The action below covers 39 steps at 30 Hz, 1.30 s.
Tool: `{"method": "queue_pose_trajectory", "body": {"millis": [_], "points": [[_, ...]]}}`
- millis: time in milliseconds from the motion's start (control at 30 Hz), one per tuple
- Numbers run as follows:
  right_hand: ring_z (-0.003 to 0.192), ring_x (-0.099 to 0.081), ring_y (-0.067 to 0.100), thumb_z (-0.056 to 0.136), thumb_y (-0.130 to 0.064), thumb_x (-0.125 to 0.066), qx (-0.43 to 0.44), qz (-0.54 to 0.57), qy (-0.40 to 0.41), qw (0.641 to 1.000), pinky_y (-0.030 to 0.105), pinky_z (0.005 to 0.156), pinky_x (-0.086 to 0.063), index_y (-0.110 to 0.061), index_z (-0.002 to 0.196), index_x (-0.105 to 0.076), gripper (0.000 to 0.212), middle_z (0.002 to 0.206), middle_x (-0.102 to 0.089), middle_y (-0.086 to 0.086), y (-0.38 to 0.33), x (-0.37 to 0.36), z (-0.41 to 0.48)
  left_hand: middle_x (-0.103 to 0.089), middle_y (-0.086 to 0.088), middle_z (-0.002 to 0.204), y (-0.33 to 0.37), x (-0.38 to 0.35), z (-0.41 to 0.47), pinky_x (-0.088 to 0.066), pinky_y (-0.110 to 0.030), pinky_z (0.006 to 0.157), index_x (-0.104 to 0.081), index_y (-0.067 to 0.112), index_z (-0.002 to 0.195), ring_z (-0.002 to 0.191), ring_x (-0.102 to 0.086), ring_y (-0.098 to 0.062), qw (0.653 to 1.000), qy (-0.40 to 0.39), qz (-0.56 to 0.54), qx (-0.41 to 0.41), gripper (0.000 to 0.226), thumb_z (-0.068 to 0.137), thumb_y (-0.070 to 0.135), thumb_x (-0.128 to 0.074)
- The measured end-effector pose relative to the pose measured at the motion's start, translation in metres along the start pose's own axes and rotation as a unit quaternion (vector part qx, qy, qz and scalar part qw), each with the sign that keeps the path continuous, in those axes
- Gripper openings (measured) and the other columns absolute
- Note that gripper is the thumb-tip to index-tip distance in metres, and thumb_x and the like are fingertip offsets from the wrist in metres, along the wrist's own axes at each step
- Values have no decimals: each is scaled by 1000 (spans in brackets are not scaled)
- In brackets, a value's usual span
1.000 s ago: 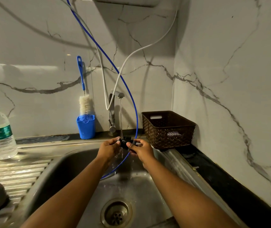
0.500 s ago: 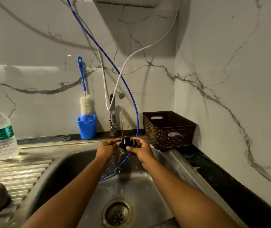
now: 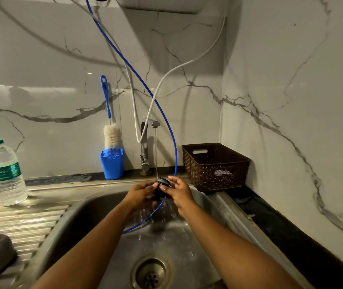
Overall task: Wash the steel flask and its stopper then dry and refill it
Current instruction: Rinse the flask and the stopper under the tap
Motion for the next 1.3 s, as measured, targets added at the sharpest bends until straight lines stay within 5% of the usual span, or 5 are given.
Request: {"method": "queue_pose_trajectory", "body": {"millis": [133,433,733,1000,1300], "points": [[116,-53,23,82,3,-65,2,-19,14,1000,30,96,-44,-5,130,-47,52,130,-53,13,3,-4,0,-65,-14,110,-2,0,2,-55,-32,72,-62,15,106,94,-65,-26,1000,10,-3,3,15,94,15,-54],[108,-60,27,89,-19,-63,-20,-64,-3,998,28,77,-54,-12,131,-50,44,128,-56,14,6,-8,-7,-66,-15,102,-6,0,3,-54,-33,71,-60,9,102,89,-65,-26,997,41,-65,17,16,96,22,-52],[119,-51,23,83,-5,-68,45,-132,6,990,34,96,-48,-16,129,-53,50,133,-53,10,-6,-6,-7,-67,-12,104,-9,3,7,-52,-36,78,-60,13,109,98,-62,-25,998,34,-51,17,19,97,24,-50],[125,-47,23,81,0,-68,62,-222,-22,973,21,88,-42,-16,135,-45,61,135,-50,7,-11,-12,-13,-66,-9,108,3,4,0,-54,-27,74,-61,13,113,99,-65,-21,998,-17,-29,-58,26,93,1,-50],[120,-51,27,79,4,-68,5,-111,-14,994,30,92,-47,-16,128,-42,59,134,-51,14,-3,-1,-13,-67,1,112,13,1,2,-54,-24,80,-61,22,118,104,-63,-11,988,13,75,-136,35,87,5,-62]]}}
Point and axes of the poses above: each hand's wrist, its own z-axis towards the middle knuckle, its own x-axis out of the back of the hand, y = z × x, the point moved 8 cm from there along z, towards the middle knuckle
